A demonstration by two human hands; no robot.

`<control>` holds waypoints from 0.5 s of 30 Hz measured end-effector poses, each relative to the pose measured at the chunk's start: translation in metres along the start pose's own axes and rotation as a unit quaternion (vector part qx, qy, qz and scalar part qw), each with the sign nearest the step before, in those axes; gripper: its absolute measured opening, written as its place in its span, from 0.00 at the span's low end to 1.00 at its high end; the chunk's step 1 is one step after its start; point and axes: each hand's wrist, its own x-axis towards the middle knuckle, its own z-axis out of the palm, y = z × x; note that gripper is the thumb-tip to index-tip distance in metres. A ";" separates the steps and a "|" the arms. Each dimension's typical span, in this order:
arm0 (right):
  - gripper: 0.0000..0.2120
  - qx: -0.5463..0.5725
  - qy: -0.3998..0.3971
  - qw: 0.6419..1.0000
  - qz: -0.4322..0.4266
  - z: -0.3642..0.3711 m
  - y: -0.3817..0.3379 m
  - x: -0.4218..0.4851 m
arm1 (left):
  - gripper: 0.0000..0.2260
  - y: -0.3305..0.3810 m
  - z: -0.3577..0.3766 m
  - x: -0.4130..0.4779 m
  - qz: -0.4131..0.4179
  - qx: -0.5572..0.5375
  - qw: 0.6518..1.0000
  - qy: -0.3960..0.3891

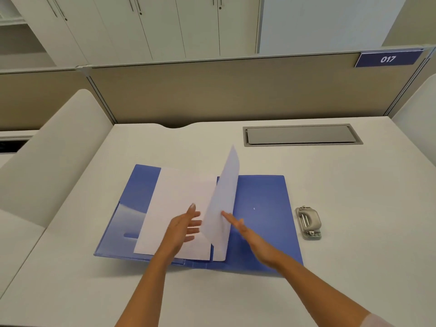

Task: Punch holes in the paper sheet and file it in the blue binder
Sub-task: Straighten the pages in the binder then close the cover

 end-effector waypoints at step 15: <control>0.34 -0.364 0.029 0.931 -0.014 0.027 0.025 0.023 | 0.17 -0.023 -0.064 0.018 0.011 0.146 0.981 0.131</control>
